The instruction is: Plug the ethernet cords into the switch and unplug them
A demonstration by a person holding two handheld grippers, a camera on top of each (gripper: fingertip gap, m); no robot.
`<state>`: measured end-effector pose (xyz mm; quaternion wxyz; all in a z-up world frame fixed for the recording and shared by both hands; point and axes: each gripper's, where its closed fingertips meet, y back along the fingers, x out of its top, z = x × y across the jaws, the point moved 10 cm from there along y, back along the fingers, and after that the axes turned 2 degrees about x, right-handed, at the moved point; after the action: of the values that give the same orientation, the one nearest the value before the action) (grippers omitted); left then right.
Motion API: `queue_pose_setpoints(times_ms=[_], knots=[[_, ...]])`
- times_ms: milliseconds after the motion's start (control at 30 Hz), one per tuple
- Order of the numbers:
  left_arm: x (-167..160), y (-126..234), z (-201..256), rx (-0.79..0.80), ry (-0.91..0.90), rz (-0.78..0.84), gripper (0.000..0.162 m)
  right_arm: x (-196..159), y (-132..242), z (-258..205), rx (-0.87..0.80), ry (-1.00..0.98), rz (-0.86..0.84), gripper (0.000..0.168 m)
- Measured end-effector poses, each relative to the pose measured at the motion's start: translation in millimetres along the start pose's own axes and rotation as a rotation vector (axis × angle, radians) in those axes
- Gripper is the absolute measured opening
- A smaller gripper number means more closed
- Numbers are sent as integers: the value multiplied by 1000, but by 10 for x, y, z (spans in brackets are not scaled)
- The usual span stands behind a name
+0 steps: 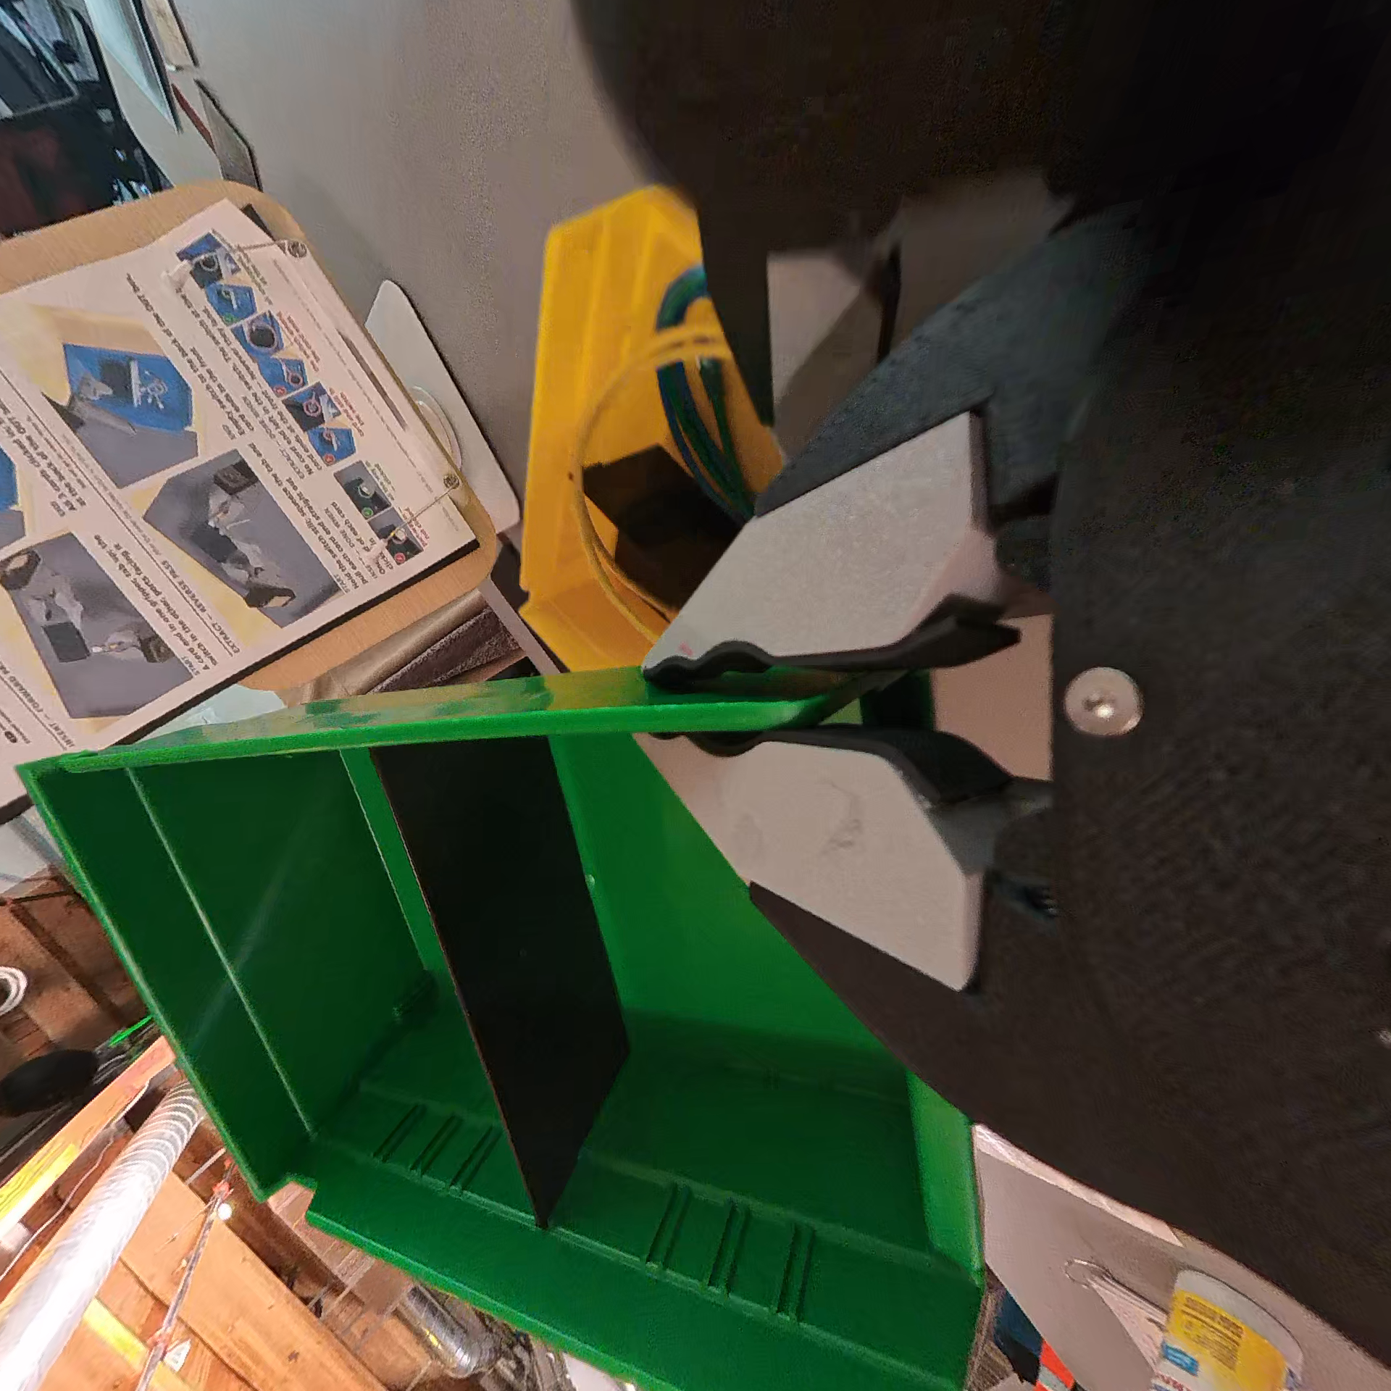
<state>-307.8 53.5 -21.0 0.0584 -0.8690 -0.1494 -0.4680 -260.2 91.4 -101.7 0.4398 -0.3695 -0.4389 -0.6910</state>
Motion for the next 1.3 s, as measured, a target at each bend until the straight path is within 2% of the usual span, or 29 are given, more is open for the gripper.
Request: queue_pose_setpoints(times_ms=[133,300,433,567,667,733,833,900,967,1067,1133,1167,1233,1300], knots=[[-17,-5,13,19,-30,-16,6,-122,507,217,-54,80,66,47],[266,81,343,-50,-86,92,6,-443,1453,1000,-132,27,130,52],[611,105,1009,-226,-104,158,6,-688,2337,1867,-326,-63,195,28],[801,33,1814,-404,-147,174,7,-937,3086,2649,-404,-186,144,25],[874,-151,2354,-514,-144,110,7,-1262,3383,2993,-388,-290,94,22],[895,-314,2660,-580,-119,53,6,-1441,3434,3123,-377,-351,33,28],[894,-537,3035,-669,-78,-23,7,-1554,3358,3150,-371,-334,-43,29],[858,-688,3213,-736,-59,-61,7,-1530,3231,3057,-318,-291,-75,31],[843,-810,3315,-794,-8,-81,7,-1467,3072,2903,-235,-231,-92,41],[902,-793,3284,-811,35,-68,8,-1384,2804,2583,-87,-148,-148,45],[870,-687,3188,-828,22,-100,36,-1348,2638,2331,23,-72,-206,57],[825,-617,3106,-830,20,-122,42,-1333,2574,2223,57,-34,-225,61],[677,-437,2899,-874,44,-173,50,-1315,2472,2056,110,8,-235,54],[496,-235,2649,-919,83,-236,56,-1352,2377,1911,180,32,-276,54]])
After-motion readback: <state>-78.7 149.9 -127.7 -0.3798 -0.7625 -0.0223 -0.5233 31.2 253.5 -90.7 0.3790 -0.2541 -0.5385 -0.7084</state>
